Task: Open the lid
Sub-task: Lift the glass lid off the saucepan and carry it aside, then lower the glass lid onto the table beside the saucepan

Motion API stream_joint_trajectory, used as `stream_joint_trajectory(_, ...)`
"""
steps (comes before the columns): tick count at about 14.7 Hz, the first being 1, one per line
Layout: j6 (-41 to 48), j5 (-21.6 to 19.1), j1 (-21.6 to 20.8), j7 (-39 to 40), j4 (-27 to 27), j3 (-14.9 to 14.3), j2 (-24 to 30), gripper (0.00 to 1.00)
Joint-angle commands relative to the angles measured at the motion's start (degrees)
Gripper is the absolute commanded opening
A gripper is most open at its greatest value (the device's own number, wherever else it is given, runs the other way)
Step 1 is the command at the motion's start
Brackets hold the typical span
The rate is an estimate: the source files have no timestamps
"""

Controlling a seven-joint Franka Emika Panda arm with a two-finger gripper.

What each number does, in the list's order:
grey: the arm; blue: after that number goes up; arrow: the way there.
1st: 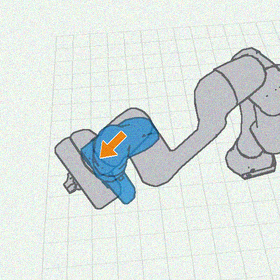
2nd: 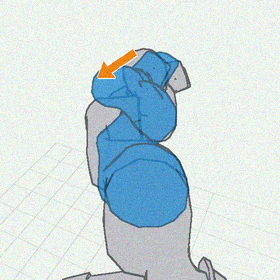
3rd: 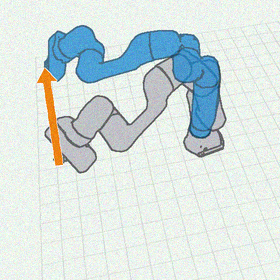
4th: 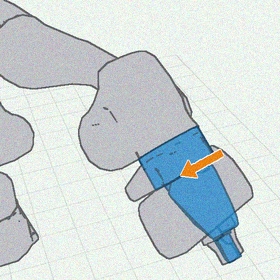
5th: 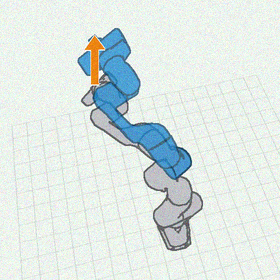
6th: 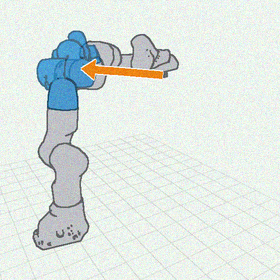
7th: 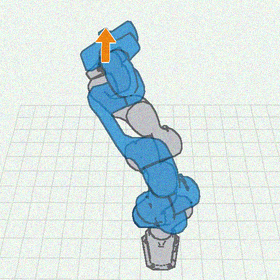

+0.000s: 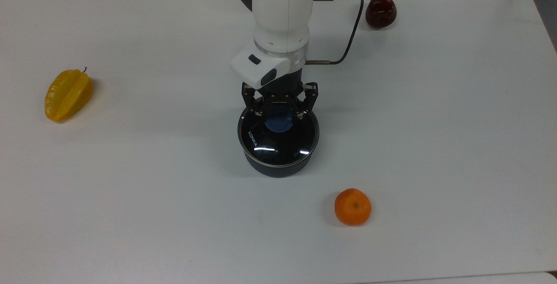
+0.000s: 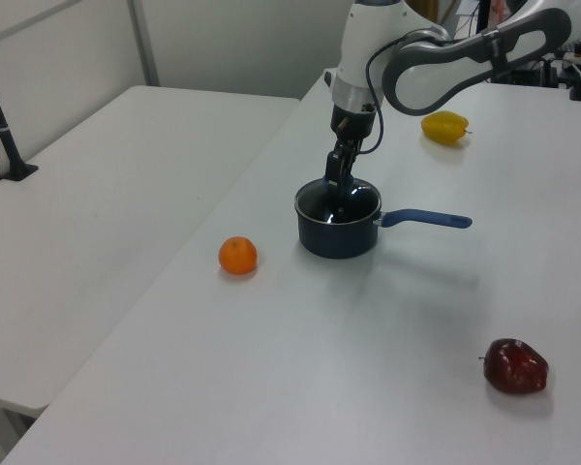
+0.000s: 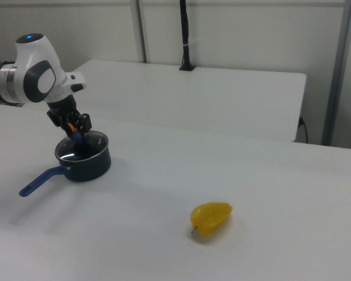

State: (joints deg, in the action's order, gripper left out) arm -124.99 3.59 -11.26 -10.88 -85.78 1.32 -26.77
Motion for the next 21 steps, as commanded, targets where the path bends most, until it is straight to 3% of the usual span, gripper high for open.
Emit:
stream_joint_trajectory(1, 4.91, -0.07, 0.44, -0.99, -0.96, -0.27, 4.52, 0.39)
stream_joint_trajectory(5, 7.39, -0.07, 5.01, 0.33, -4.20, -0.27, 9.62, 0.39)
stream_joint_trajectory(11, 6.08, -0.16, 13.88, 11.74, -16.77, -0.27, 17.45, 0.39)
stream_joint_trajectory(15, -4.53, -0.16, 17.05, 12.37, -19.33, -0.35, 13.87, 0.39)
stream_joint_trajectory(21, -15.18, -0.68, 19.25, 12.64, -11.52, -0.27, 2.36, 0.39)
